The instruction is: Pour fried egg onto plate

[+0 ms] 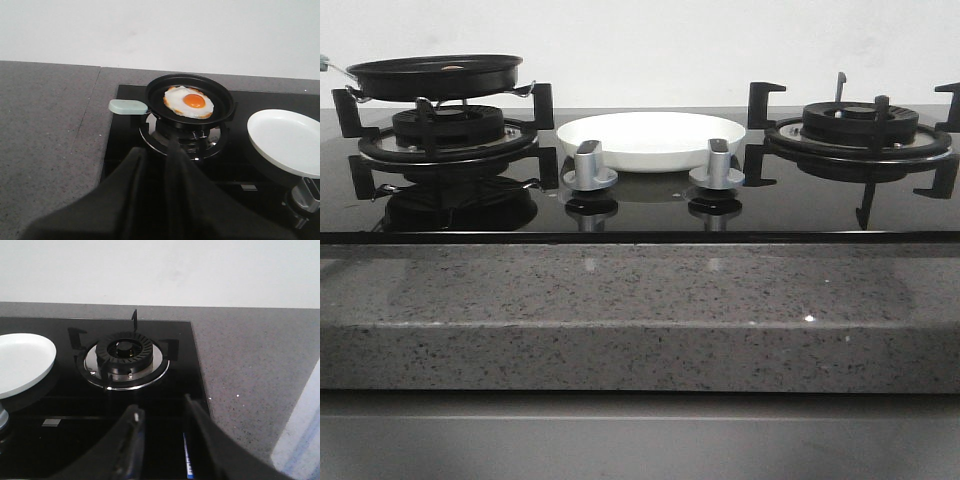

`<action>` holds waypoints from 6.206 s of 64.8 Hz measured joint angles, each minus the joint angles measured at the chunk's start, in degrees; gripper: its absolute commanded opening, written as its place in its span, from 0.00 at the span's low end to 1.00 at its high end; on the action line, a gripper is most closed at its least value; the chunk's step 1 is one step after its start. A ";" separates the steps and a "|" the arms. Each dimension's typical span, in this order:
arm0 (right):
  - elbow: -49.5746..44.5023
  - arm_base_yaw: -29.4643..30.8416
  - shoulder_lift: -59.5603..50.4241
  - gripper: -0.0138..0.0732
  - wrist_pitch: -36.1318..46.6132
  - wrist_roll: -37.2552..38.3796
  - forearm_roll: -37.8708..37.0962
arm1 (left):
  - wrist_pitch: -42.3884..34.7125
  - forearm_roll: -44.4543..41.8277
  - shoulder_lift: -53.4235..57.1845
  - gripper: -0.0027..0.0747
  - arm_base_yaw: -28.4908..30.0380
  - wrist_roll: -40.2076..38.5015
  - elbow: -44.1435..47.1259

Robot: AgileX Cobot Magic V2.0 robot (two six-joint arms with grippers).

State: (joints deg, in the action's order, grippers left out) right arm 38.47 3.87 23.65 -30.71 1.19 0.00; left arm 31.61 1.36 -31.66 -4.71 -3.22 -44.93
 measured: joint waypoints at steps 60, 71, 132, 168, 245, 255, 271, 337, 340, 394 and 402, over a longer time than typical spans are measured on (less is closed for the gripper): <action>0.99 0.00 1.61 0.70 4.14 -0.11 1.08 | -0.77 -0.83 0.00 0.47 0.00 0.00 0.00; 7.27 -1.37 9.33 0.69 -3.30 -1.19 4.83 | -0.77 -0.83 0.00 0.43 0.00 0.00 0.00; 52.63 -17.86 71.31 0.69 -26.34 -8.69 15.04 | -0.81 -0.83 0.00 0.25 0.00 0.00 0.00; 79.40 -15.39 95.11 0.57 -40.05 -4.43 15.04 | -0.81 -0.83 0.00 0.25 0.00 0.00 0.00; 87.52 -15.15 104.36 0.16 -40.59 -3.88 17.47 | -0.81 -0.83 0.00 0.25 0.00 0.00 0.00; 87.52 -15.15 104.36 0.08 -40.50 -3.65 17.82 | -0.81 -0.83 0.00 0.25 0.00 0.00 0.00; 87.52 -15.15 104.14 0.08 -37.16 -2.35 17.82 | -0.81 -0.83 0.00 0.25 0.00 0.00 0.00; 60.18 -18.97 70.06 0.08 -31.98 -7.74 18.95 | -0.81 -0.83 0.00 0.25 0.00 0.00 0.00; 57.45 -19.76 69.16 0.08 -31.13 -8.00 19.20 | -0.81 -0.83 0.00 0.25 0.00 0.00 0.00; 39.31 -20.84 69.02 0.08 -13.73 -8.25 19.53 | -0.90 -0.83 0.00 0.25 0.00 0.00 0.00; 39.31 -20.84 69.02 0.08 -13.73 -8.25 19.53 | -0.90 -0.83 0.00 0.25 0.00 0.00 0.00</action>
State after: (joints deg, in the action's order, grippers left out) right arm 77.79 -16.97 92.67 -44.45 -7.06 19.53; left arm 30.71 0.53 -31.66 -4.71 -3.22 -44.93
